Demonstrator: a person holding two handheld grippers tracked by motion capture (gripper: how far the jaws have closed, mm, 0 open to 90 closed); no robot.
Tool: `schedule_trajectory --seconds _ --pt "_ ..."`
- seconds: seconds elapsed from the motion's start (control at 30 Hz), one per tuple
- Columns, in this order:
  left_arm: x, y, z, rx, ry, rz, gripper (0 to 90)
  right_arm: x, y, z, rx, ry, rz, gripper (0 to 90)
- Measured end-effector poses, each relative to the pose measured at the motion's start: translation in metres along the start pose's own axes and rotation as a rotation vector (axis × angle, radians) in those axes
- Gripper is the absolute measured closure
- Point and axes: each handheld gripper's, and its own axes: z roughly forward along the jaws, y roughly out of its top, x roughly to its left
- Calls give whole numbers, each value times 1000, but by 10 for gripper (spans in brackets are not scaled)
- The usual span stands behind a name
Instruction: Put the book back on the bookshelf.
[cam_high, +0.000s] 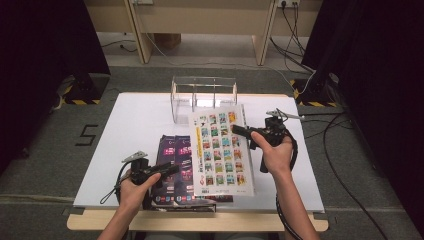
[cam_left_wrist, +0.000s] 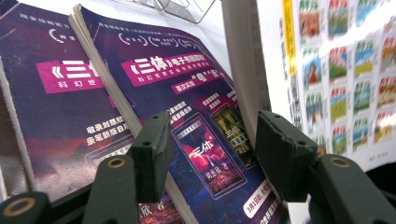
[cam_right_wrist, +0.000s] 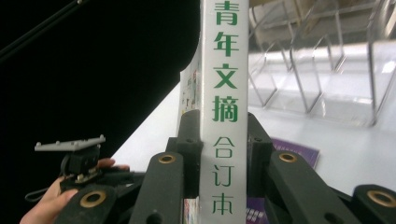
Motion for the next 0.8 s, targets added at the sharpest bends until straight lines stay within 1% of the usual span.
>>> schedule_trajectory --seconds 0.07,0.1,0.13,0.27,0.43,0.6,0.67,0.8 --pt "0 -1 0 -2 0 -2 455 3 8 -3 -20 -25 -20 743" --pt "0 -1 0 -2 0 -2 455 3 8 -3 -20 -25 -20 743" --pt "1 -1 1 0 1 -3 455 4 13 -5 -30 -42 -42 743" --pt "2 -2 1 3 2 -2 456 7 23 -8 -47 -74 -65 743" --pt "1 -1 0 -10 4 -4 458 10 31 -10 -75 -102 -94 743" --pt "2 -2 -1 -12 8 -2 459 9 35 -11 -84 -118 -97 743" --pt "3 -3 0 -11 10 -3 460 7 37 -11 -93 -132 -98 743" --pt "2 -3 0 -12 17 4 460 3 41 -10 -103 -143 -94 743"
